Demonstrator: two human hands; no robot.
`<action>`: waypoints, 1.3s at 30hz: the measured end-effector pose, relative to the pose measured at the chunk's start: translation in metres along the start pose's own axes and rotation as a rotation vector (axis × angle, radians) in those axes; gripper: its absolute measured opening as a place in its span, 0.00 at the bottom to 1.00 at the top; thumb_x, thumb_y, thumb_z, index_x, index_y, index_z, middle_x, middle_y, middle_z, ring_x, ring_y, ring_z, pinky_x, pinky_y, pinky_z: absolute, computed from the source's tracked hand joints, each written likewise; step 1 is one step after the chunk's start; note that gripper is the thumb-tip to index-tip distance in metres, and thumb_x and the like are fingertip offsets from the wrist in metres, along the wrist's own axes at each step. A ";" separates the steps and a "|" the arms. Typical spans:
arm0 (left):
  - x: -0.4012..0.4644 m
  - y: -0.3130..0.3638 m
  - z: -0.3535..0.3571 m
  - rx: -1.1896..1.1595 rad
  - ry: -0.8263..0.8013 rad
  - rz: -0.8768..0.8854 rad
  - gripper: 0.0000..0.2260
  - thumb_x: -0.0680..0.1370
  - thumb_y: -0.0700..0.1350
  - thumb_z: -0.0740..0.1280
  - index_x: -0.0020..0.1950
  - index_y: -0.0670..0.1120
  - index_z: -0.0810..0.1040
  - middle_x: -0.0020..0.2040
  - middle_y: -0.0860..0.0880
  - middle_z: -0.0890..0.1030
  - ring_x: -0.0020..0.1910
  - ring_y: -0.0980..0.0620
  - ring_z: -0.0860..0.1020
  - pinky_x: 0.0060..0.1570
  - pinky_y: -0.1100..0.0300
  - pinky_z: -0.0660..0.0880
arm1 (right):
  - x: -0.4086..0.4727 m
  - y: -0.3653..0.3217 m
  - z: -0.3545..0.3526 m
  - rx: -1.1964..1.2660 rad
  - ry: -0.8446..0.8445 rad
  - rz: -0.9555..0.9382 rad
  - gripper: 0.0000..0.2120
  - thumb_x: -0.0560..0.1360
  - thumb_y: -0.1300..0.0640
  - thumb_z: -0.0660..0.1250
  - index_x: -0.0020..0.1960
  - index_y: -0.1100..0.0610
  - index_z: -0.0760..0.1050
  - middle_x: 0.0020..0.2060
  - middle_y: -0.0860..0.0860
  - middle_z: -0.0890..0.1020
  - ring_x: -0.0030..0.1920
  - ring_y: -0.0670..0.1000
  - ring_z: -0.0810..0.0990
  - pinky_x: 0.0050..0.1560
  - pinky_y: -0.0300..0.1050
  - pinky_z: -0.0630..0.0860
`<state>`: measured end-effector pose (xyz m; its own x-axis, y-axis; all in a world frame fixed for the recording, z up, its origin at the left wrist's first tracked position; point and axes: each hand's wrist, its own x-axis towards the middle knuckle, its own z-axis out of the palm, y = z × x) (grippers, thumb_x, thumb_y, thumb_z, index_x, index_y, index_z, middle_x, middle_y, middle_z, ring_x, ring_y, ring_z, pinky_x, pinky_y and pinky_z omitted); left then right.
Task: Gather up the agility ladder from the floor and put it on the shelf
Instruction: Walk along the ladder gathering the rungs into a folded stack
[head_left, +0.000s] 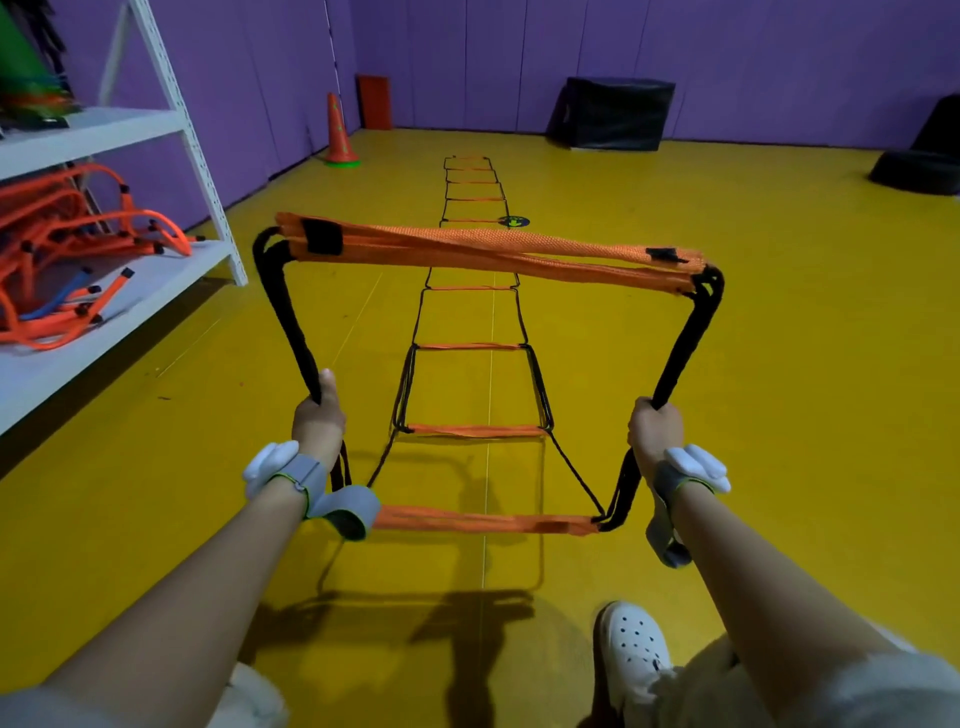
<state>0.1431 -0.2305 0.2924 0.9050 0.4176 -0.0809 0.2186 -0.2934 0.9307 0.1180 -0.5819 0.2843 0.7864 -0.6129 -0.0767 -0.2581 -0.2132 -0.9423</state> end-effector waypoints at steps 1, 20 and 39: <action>0.000 -0.005 0.000 0.033 -0.010 0.009 0.27 0.82 0.59 0.48 0.28 0.45 0.60 0.27 0.44 0.63 0.26 0.49 0.60 0.31 0.58 0.55 | 0.001 0.005 -0.001 -0.006 -0.018 0.020 0.19 0.79 0.63 0.54 0.31 0.54 0.55 0.26 0.52 0.60 0.28 0.49 0.56 0.32 0.44 0.52; 0.004 -0.159 0.036 0.346 -0.059 -0.273 0.27 0.82 0.59 0.50 0.26 0.47 0.62 0.24 0.46 0.64 0.23 0.50 0.62 0.29 0.59 0.60 | 0.017 0.128 0.051 -0.497 -0.091 0.279 0.17 0.77 0.56 0.58 0.49 0.68 0.78 0.38 0.61 0.77 0.36 0.60 0.74 0.36 0.46 0.69; 0.030 -0.282 0.101 0.627 -0.258 -0.606 0.24 0.81 0.55 0.59 0.62 0.33 0.71 0.41 0.34 0.76 0.47 0.31 0.78 0.47 0.41 0.73 | 0.035 0.277 0.106 -0.842 -0.202 0.442 0.11 0.73 0.49 0.58 0.46 0.56 0.73 0.32 0.52 0.75 0.29 0.53 0.73 0.31 0.41 0.66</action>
<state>0.1452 -0.2222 -0.0088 0.6076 0.4696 -0.6405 0.7737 -0.5319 0.3441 0.1338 -0.5818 -0.0142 0.5831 -0.6432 -0.4962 -0.8087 -0.5174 -0.2796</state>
